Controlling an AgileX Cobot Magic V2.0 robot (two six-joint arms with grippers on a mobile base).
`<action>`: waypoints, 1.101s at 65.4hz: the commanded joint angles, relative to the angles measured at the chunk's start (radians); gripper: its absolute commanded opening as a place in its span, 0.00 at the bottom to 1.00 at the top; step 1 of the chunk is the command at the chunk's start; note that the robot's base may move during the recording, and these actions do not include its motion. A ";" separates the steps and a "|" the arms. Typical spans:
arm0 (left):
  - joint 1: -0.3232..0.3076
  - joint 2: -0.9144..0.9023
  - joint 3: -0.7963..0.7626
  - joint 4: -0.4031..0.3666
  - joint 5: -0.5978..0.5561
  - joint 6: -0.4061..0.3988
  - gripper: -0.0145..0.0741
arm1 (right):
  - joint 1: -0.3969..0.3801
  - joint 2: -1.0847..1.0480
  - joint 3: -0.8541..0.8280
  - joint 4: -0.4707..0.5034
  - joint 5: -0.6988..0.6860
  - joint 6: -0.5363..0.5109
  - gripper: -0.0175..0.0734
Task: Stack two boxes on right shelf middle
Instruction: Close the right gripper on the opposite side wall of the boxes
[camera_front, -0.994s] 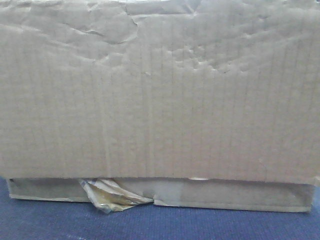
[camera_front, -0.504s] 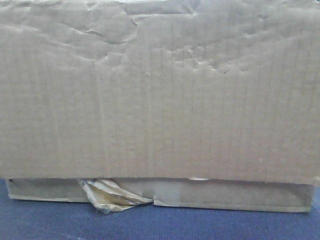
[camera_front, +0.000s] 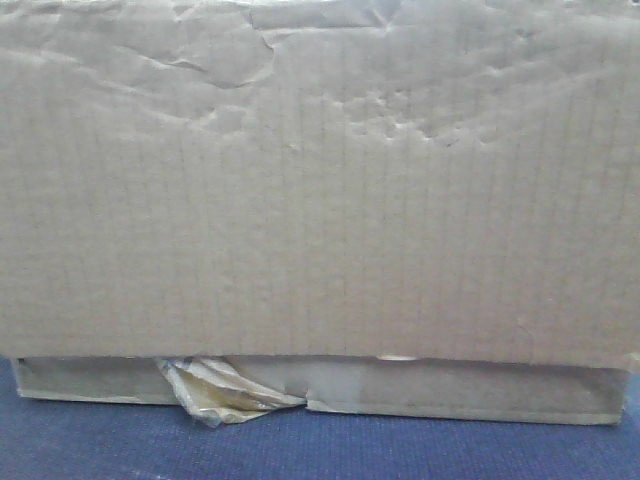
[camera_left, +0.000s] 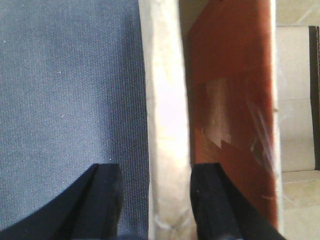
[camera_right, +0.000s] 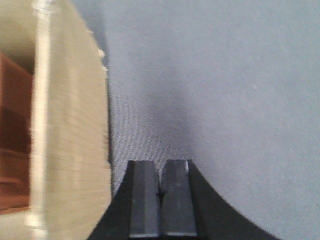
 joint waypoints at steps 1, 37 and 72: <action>-0.001 -0.003 0.001 -0.005 -0.003 0.000 0.44 | 0.062 0.042 -0.056 -0.056 0.019 0.036 0.03; -0.001 -0.003 0.001 -0.003 -0.003 -0.001 0.44 | 0.195 0.190 -0.108 0.020 0.019 0.039 0.51; -0.001 -0.003 0.001 -0.004 -0.003 0.045 0.44 | 0.188 0.256 -0.017 0.072 0.019 0.051 0.45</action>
